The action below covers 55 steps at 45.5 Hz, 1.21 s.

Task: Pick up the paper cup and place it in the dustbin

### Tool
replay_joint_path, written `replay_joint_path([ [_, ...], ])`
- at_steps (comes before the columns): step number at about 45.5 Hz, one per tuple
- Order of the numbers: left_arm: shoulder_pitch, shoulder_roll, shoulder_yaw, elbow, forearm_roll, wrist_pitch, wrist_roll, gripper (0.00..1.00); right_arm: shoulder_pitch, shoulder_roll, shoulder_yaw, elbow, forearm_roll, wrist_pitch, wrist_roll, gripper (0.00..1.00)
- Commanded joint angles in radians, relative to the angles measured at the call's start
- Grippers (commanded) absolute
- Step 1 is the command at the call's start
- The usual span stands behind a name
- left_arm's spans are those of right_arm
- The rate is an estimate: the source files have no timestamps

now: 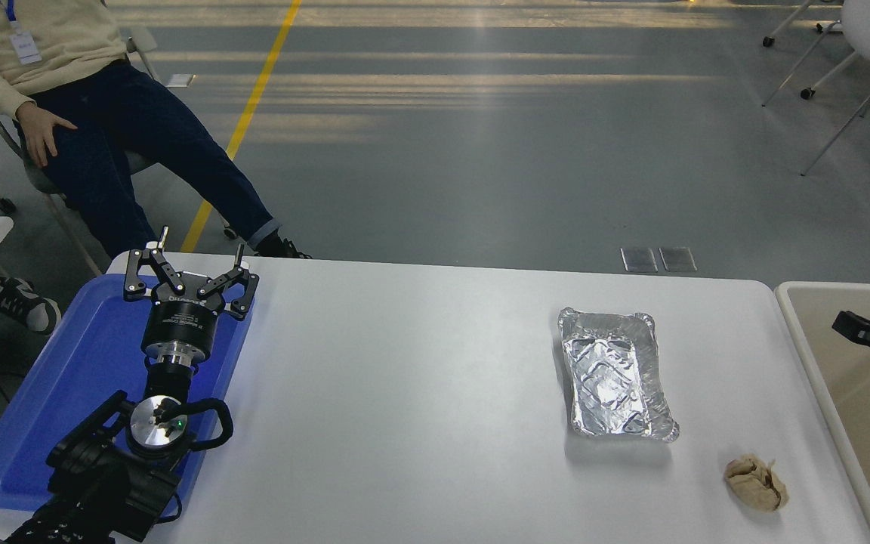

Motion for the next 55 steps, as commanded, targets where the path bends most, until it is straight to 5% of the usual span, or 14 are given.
replay_joint_path([
  [1, 0.000, 0.000, 0.000, 0.000, 0.000, 0.000, 0.000, 1.00, 0.095, -0.004, 0.136, 0.078, 0.009, 0.006, -0.006, 1.00],
  [26, 0.000, 0.000, 0.000, 0.000, 0.000, 0.000, 0.000, 1.00, 0.424, -0.180, 0.013, 0.543, -0.043, 0.006, -0.010, 1.00],
  [55, 0.000, 0.000, 0.000, 0.000, 0.000, 0.000, 0.000, 1.00, 0.868, -0.156, -0.559, 0.932, -0.027, 0.005, -0.015, 1.00],
])
